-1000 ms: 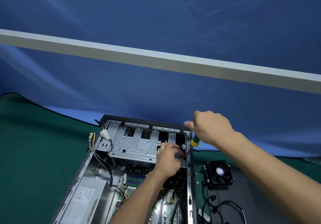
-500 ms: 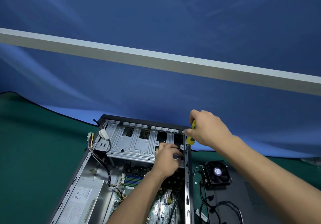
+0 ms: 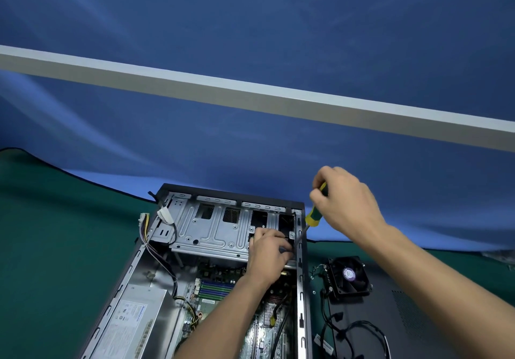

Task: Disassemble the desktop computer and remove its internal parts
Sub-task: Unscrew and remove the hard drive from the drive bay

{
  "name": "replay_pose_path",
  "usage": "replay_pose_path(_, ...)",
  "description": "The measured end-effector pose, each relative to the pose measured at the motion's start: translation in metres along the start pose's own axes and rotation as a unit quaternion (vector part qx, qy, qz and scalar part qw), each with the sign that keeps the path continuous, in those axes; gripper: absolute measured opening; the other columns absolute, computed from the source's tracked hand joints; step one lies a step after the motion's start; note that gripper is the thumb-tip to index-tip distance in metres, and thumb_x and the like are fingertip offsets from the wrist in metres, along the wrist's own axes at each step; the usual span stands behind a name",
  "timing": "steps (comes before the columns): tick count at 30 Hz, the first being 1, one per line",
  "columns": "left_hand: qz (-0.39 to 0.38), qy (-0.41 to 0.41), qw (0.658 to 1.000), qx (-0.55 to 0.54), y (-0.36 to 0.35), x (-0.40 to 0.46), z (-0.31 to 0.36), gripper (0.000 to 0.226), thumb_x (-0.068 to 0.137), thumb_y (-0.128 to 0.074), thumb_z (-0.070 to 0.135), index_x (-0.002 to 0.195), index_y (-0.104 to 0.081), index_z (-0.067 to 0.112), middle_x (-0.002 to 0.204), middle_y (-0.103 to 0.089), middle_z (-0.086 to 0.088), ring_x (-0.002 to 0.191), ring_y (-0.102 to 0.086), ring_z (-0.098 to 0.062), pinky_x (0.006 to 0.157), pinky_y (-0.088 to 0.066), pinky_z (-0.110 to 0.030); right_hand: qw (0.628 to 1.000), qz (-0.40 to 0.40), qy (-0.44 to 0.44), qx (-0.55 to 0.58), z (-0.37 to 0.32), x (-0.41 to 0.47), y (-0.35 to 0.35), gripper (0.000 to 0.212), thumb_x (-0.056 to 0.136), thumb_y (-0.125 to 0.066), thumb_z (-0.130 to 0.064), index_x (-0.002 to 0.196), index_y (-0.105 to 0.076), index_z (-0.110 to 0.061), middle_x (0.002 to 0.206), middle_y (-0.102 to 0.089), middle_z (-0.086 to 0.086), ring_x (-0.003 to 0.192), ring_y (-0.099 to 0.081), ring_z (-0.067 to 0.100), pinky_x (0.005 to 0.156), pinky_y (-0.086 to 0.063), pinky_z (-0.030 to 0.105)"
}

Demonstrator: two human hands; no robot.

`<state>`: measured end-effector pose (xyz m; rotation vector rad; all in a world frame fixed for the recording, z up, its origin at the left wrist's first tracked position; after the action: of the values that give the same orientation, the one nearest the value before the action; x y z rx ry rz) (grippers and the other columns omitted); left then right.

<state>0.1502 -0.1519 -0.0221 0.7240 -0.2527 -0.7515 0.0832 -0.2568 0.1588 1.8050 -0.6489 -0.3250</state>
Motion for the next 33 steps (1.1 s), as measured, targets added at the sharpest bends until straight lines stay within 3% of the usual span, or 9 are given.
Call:
replay_pose_path(4,0.03,-0.064,0.996,0.054,-0.001,-0.006,0.002,0.016,0.085,-0.065,0.032,0.096,-0.075,0.024,0.103,-0.062,0.015,0.109,-0.037,-0.011,0.087,-0.025,-0.024,0.996,0.06,-0.04,0.06,0.012,-0.001,0.007,0.005,0.085,-0.05,-0.022,0.081,-0.052,-0.02,0.08,-0.053,-0.005,0.07,-0.052,0.022,0.056,-0.033,0.032)
replay_pose_path(8,0.046,-0.157,0.976,0.145,-0.001,-0.014,0.004,0.021,0.092,-0.056,0.032,0.103,-0.072,0.023,0.106,-0.065,0.012,0.107,-0.044,-0.015,0.088,-0.029,-0.028,0.988,0.096,-0.072,0.101,0.027,-0.014,-0.005,0.008,0.087,-0.05,-0.023,0.08,-0.052,-0.022,0.08,-0.054,-0.009,0.066,-0.05,0.013,0.054,-0.033,0.029)
replay_pose_path(13,-0.02,-0.232,0.947,0.223,0.005,-0.01,0.008,0.028,0.098,-0.045,0.025,0.11,-0.069,0.018,0.111,-0.065,0.006,0.101,-0.048,-0.018,0.084,-0.033,-0.03,0.978,0.112,-0.108,0.136,0.045,-0.03,-0.019,0.01,0.087,-0.052,-0.021,0.077,-0.052,-0.024,0.078,-0.056,-0.009,0.066,-0.051,0.009,0.054,-0.035,0.024)
replay_pose_path(16,-0.051,-0.235,0.939,0.245,0.009,-0.005,0.011,0.028,0.099,-0.042,0.022,0.109,-0.068,0.017,0.11,-0.065,0.005,0.096,-0.047,-0.016,0.079,-0.035,-0.027,0.971,0.125,-0.129,0.156,0.052,-0.038,-0.026,0.011,0.087,-0.052,-0.021,0.076,-0.052,-0.025,0.078,-0.056,-0.009,0.064,-0.05,0.01,0.054,-0.035,0.027)
replay_pose_path(21,-0.074,-0.185,0.941,0.274,0.011,0.005,0.026,0.016,0.093,-0.052,0.016,0.102,-0.065,0.012,0.106,-0.062,-0.002,0.098,-0.049,-0.019,0.087,-0.038,-0.031,0.964,0.118,-0.165,0.175,0.065,-0.047,-0.039,0.009,0.088,-0.054,-0.022,0.079,-0.054,-0.023,0.082,-0.056,-0.008,0.065,-0.051,0.012,0.055,-0.035,0.03)
replay_pose_path(27,-0.14,-0.196,0.901,0.36,0.011,0.014,0.044,0.02,0.082,-0.05,-0.006,0.097,-0.062,0.0,0.103,-0.061,-0.014,0.099,-0.052,-0.027,0.086,-0.048,-0.039,0.953,0.109,-0.197,0.201,0.077,-0.061,-0.05,0.012,0.087,-0.054,-0.021,0.077,-0.055,-0.026,0.084,-0.059,-0.009,0.067,-0.053,0.009,0.055,-0.036,0.028)
replay_pose_path(33,-0.096,-0.227,0.887,0.39,0.002,0.004,0.034,0.028,0.084,-0.047,-0.004,0.109,-0.055,0.002,0.109,-0.057,-0.012,0.102,-0.049,-0.026,0.087,-0.041,-0.036,0.942,0.092,-0.223,0.235,0.08,-0.071,-0.062,0.013,0.087,-0.054,-0.02,0.076,-0.054,-0.028,0.088,-0.061,-0.009,0.068,-0.06,0.022,0.064,-0.043,0.032)
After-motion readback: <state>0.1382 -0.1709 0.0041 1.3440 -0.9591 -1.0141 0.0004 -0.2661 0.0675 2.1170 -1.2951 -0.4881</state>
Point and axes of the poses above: each hand's wrist, its own x-axis towards the middle knuckle, its own y-axis out of the back of the hand, z = x × y, the point moved 2 cm from there along x, towards the middle knuckle
